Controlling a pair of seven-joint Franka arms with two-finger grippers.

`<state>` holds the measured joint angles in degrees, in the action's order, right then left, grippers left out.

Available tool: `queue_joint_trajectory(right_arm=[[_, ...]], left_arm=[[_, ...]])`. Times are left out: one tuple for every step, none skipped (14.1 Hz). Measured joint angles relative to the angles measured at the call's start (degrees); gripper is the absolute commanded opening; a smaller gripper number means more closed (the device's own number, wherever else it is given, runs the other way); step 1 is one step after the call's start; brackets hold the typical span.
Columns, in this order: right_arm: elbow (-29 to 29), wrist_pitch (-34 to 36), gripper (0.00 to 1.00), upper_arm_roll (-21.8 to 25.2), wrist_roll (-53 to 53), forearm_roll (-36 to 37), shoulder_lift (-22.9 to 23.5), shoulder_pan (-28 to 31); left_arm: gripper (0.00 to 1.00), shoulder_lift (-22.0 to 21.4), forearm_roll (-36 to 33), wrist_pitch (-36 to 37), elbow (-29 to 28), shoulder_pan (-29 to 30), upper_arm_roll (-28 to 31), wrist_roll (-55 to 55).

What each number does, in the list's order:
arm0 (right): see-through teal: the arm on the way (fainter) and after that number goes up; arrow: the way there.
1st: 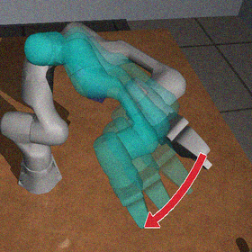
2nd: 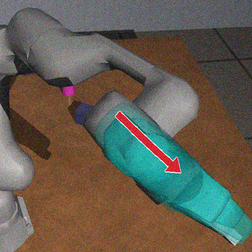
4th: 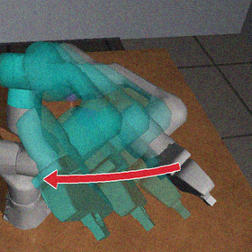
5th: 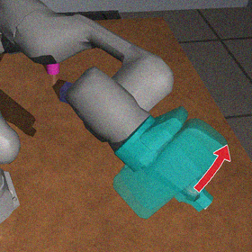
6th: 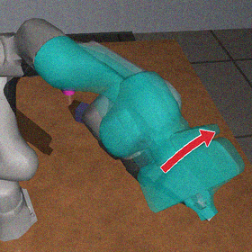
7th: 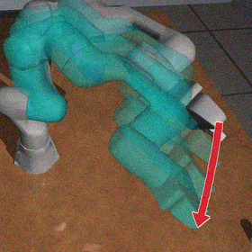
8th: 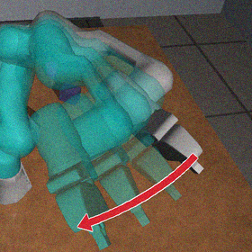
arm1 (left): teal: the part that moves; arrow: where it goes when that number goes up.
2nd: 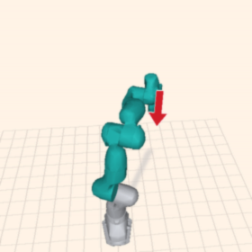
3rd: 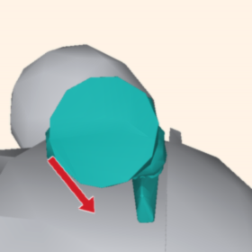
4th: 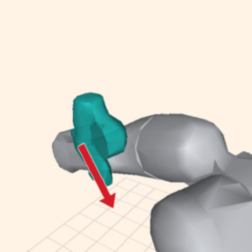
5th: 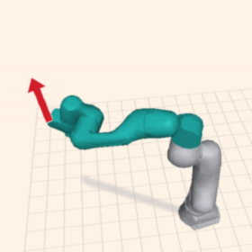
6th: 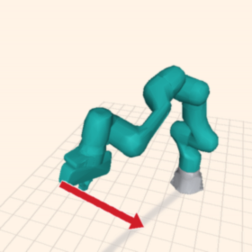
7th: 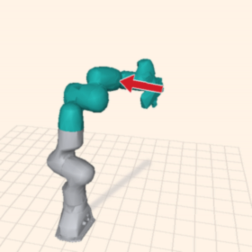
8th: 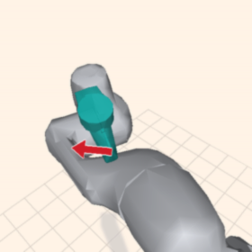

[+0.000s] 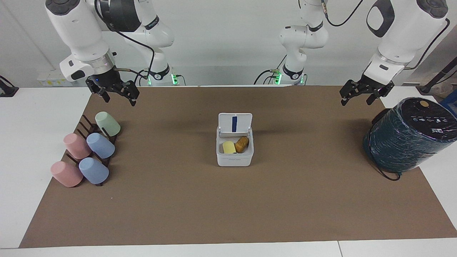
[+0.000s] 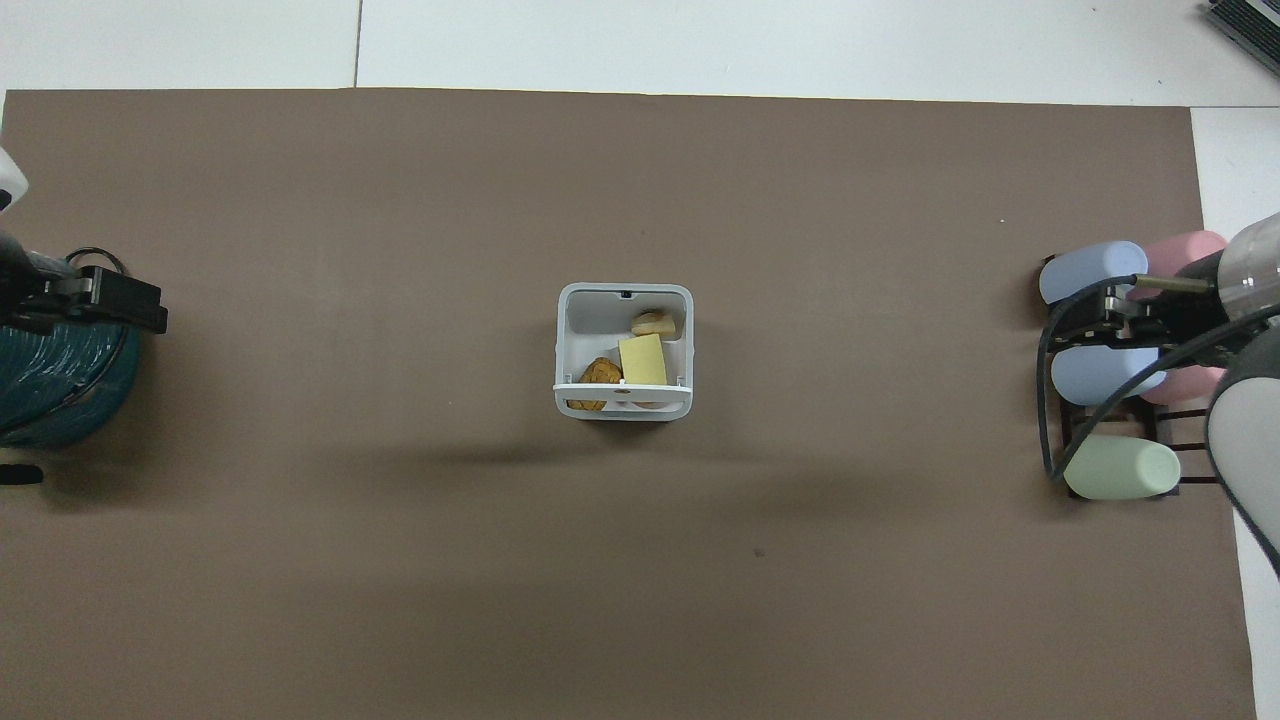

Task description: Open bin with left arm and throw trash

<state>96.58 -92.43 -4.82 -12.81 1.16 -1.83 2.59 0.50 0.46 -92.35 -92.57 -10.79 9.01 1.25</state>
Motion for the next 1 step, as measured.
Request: queue_joint_trajectory(right_arm=[[0.01,0.00,1.00,0.00,0.83,0.00,0.00,0.00]], left_arm=[[1.00,0.00,0.00,0.00,0.00,-0.02,-0.02,0.00]])
